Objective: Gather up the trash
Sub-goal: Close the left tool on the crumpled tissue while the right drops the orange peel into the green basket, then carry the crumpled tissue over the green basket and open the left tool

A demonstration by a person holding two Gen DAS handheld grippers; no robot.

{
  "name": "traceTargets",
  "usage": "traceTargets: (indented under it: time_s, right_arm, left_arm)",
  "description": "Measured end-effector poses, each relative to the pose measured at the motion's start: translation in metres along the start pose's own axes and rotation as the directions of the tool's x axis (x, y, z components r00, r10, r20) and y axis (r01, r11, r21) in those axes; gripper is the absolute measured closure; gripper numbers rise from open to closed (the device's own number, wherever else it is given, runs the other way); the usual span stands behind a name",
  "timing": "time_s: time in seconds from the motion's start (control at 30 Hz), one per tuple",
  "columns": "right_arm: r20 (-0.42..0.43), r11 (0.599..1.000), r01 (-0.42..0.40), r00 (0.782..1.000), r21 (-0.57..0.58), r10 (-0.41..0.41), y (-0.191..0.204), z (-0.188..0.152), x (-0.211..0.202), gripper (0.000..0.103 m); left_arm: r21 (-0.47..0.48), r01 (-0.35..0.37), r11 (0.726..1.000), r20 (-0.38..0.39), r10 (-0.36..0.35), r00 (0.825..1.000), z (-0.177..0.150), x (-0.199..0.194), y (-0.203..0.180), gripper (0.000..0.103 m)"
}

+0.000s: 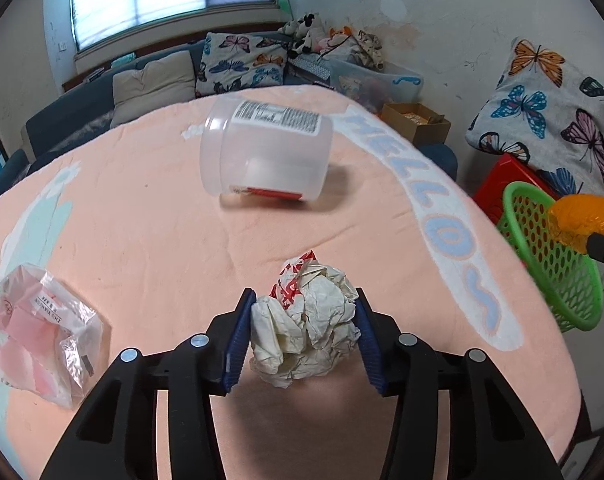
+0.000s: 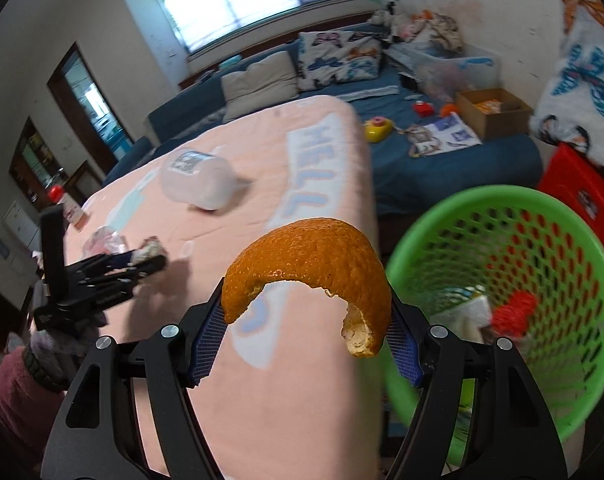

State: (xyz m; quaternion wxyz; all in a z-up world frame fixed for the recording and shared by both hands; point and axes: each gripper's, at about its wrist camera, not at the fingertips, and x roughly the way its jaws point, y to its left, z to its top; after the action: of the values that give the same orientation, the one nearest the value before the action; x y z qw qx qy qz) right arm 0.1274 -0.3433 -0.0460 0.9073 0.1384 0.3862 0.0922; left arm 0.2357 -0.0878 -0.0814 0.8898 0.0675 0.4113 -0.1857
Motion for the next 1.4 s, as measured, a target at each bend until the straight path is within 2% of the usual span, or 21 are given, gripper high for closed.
traceTargets:
  time_s: [0.2, 0.3, 0.53, 0.67, 1.0, 1.4]
  right_arm:
    - [0.015, 0.995, 0.085, 0.996, 0.058, -0.086, -0.039, -0.008, -0.015, 0.031]
    - [0.019, 0.987, 0.136, 0.990, 0.082, -0.138, -0.058, -0.012, -0.022, 0.030]
    - [0.011, 0.973, 0.186, 0.982, 0.136, -0.190, -0.095, -0.023, -0.032, 0.025]
    - [0.019, 0.968, 0.196, 0.979, 0.155, -0.201, -0.107, -0.028, -0.039, 0.019]
    - [0.072, 0.965, 0.196, 0.975, 0.173, -0.210, -0.121, -0.033, -0.070, 0.018]
    - [0.115, 0.962, 0.182, 0.971, 0.205, -0.208, -0.133, -0.050, -0.102, 0.018]
  left_arm:
    - [0.022, 0.023, 0.999, 0.030, -0.024, 0.999, 0.006, -0.016, -0.017, 0.058]
    - [0.038, 0.055, 0.998, 0.045, -0.056, 0.997, 0.012, -0.025, -0.030, 0.058]
    - [0.096, 0.130, 0.987, 0.076, -0.138, 0.987, 0.028, -0.042, -0.075, 0.058]
    - [0.128, 0.163, 0.978, 0.083, -0.174, 0.981, 0.038, -0.045, -0.099, 0.058]
    - [0.229, 0.250, 0.941, 0.070, -0.272, 0.960, 0.056, -0.046, -0.174, 0.058]
    - [0.295, 0.357, 0.887, -0.034, -0.363, 0.931, 0.056, -0.018, -0.259, 0.054]
